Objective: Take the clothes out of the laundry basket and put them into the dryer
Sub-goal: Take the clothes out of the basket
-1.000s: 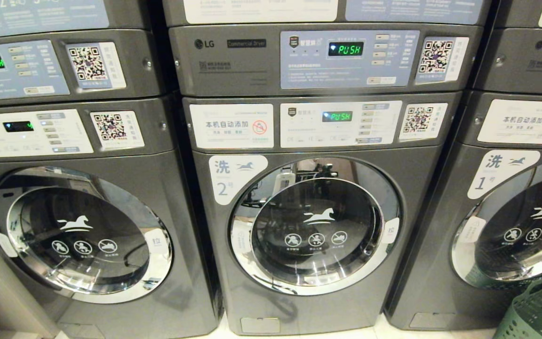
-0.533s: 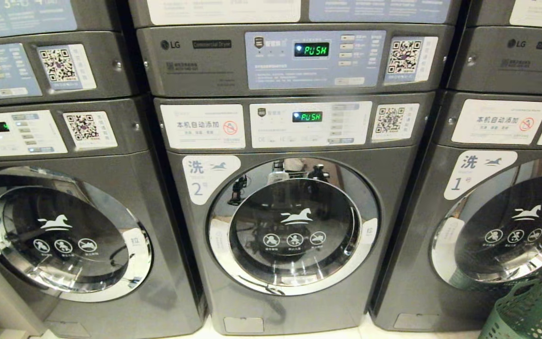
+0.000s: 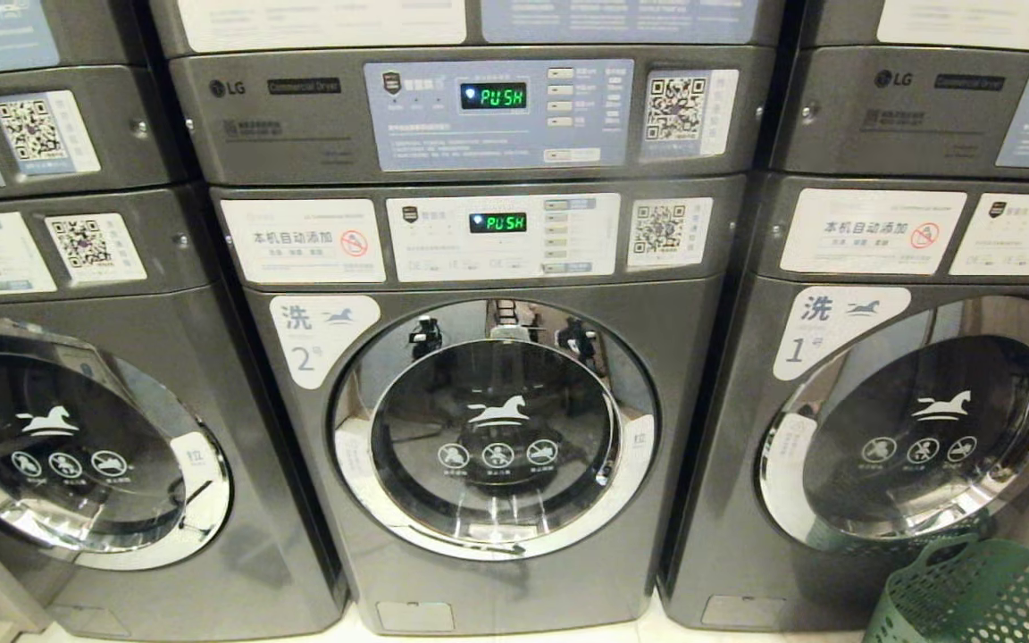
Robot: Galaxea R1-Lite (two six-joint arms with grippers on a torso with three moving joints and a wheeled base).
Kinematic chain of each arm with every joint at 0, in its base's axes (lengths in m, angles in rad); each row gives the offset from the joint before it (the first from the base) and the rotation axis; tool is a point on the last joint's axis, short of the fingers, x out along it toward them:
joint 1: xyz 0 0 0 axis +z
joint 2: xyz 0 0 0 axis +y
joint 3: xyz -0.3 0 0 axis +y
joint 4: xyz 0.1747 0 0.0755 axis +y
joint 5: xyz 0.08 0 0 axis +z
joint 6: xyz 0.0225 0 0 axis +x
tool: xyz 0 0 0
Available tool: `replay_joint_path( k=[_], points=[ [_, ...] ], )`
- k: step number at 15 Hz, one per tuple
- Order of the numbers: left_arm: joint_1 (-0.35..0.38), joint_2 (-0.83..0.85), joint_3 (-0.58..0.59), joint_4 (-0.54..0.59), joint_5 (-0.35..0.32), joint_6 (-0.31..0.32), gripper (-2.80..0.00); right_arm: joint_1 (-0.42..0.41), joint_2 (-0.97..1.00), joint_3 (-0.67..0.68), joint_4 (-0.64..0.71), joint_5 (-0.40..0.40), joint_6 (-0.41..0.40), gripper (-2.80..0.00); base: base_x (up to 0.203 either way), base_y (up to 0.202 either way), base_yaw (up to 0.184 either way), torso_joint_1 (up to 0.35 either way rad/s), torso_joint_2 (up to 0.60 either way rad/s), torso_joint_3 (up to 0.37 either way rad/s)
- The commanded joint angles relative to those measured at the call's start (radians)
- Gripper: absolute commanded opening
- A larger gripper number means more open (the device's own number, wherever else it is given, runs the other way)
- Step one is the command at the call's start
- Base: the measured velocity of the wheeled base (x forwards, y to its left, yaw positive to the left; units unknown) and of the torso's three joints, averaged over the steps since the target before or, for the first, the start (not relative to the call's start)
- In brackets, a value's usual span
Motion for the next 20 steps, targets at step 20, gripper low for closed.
replay_joint_path(
  k=[20],
  points=[
    [0.0,0.0,0.003,-0.015,0.005,-0.003,-2.8,-0.001,0.0,0.0,0.0,0.0,0.0,-2.8,0.0,-0.174,0.002,0.002,0.0,0.002]
  ],
)
